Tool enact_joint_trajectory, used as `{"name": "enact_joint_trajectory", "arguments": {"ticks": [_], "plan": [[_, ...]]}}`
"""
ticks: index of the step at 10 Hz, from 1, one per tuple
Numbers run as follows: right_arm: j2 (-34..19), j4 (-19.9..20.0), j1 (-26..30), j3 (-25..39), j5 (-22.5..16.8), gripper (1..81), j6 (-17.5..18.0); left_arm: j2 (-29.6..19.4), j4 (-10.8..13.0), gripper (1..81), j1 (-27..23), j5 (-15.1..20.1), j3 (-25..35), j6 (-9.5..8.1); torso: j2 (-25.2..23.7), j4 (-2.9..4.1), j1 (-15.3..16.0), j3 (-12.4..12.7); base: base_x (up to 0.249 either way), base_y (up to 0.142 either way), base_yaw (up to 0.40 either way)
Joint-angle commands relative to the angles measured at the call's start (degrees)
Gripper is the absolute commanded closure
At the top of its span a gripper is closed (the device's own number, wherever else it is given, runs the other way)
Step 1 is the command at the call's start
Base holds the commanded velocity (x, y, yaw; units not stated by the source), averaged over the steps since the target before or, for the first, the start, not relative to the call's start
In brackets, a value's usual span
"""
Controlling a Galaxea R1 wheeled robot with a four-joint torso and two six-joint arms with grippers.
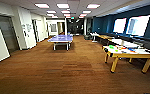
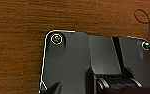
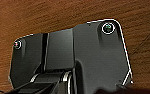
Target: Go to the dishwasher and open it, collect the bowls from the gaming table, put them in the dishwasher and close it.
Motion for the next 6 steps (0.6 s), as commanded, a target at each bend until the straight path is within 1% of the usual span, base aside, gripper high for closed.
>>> {"name": "enact_joint_trajectory", "arguments": {"ticks": [1, 6], "plan": [[0.0, -0.3, 3.3, 0.3, -2.5, 1.0, 0.0, -0.1, -0.2, 1.0, -3.2, 2.3, -0.2, 0.30, 0.0, 0.00, 0.0, 0.0, 0.214, 0.000, 0.000], [0.3, -0.3, 3.5, 0.4, -2.5, 1.0, -0.1, -0.1, -0.1, 1.0, -3.3, 2.4, -0.2, 0.30, 0.0, 0.00, 0.0, 0.0, 0.214, 0.000, 0.000]]}}
